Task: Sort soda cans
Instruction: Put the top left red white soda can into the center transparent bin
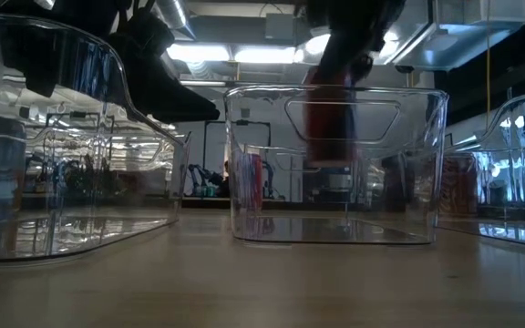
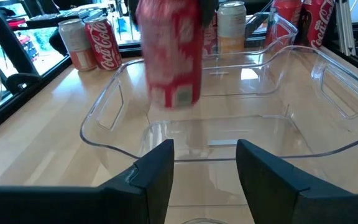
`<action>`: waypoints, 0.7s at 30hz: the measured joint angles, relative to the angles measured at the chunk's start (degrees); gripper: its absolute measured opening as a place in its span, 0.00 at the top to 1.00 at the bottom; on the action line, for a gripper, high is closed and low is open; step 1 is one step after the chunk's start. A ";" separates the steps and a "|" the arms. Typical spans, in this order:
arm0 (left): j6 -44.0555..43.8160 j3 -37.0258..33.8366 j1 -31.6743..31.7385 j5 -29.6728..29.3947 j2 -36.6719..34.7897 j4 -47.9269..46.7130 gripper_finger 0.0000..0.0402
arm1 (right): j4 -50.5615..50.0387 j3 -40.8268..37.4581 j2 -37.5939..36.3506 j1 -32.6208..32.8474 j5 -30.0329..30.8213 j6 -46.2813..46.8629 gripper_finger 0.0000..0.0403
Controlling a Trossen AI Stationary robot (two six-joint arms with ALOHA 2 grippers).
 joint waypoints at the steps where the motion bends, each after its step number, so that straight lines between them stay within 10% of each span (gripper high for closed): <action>1: 0.00 0.00 0.00 0.00 0.00 0.00 0.59 | 2.23 -1.54 0.02 -0.28 0.27 0.35 0.27; 21: -0.02 0.00 0.02 0.00 0.00 0.06 0.59 | 19.94 -16.49 0.26 -2.63 1.43 4.24 0.26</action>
